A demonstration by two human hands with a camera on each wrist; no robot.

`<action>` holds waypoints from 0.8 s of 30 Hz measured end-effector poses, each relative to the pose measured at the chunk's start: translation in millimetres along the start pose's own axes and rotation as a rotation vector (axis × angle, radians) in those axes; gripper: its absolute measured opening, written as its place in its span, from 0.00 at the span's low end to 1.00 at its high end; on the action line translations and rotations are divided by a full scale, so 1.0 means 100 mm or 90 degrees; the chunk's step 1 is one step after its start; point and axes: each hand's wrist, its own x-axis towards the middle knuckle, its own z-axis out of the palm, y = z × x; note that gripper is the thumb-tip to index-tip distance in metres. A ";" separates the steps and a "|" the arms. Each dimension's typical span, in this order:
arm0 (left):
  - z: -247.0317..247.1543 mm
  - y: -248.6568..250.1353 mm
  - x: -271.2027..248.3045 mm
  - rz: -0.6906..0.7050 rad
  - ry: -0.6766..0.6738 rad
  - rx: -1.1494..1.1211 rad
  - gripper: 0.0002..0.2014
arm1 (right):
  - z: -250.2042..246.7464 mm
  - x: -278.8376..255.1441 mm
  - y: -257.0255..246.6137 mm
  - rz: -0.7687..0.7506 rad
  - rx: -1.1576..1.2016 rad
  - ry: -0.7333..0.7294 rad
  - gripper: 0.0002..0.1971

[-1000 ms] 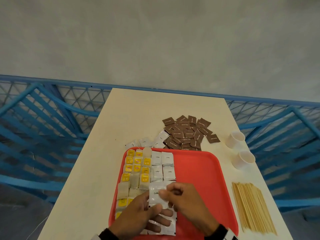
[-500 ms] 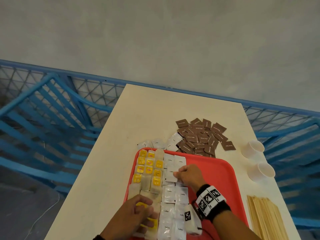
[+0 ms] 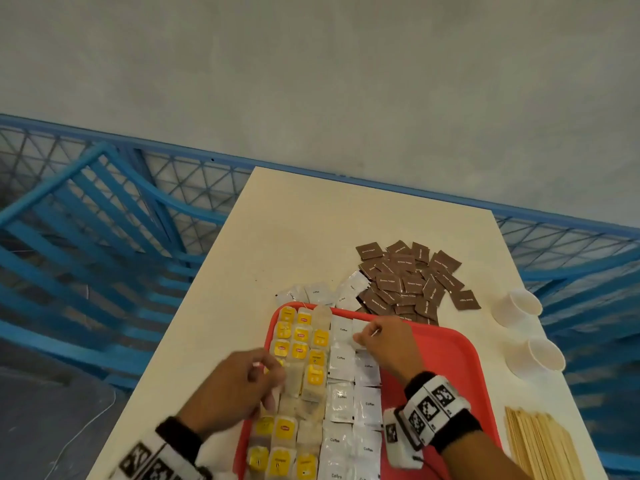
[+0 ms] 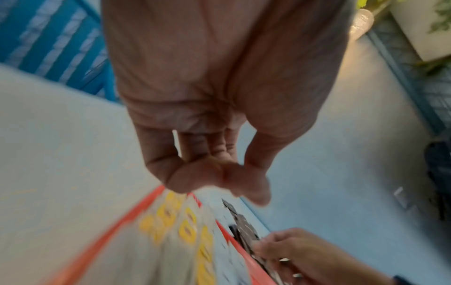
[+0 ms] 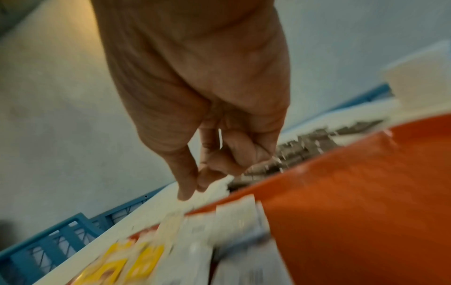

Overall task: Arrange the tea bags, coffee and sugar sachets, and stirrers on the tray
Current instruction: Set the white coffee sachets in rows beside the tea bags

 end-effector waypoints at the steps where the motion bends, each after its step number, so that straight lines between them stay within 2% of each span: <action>1: -0.11 0.05 0.11 0.017 0.026 0.068 0.08 | -0.09 0.10 -0.07 -0.020 -0.036 -0.020 0.10; 5: -0.42 0.23 0.74 0.013 0.107 0.284 0.12 | -0.34 0.62 -0.28 -0.067 -0.188 -0.038 0.09; 8: -0.48 0.25 1.24 -0.032 0.112 0.342 0.12 | -0.33 0.99 -0.32 -0.115 -0.301 -0.038 0.07; 12: -0.48 0.22 1.71 -0.066 0.112 0.417 0.11 | -0.15 1.32 -0.30 -0.127 -0.440 -0.126 0.34; 15: -0.44 0.25 1.92 -0.053 0.104 0.465 0.12 | -0.06 1.44 -0.29 -0.098 -0.515 -0.211 0.44; 19: -0.38 0.35 2.11 0.006 0.049 0.500 0.19 | 0.01 1.49 -0.32 -0.084 -0.525 -0.225 0.44; 24: -0.22 0.64 2.30 0.080 -0.044 0.612 0.26 | 0.08 1.55 -0.33 -0.076 -0.423 -0.193 0.39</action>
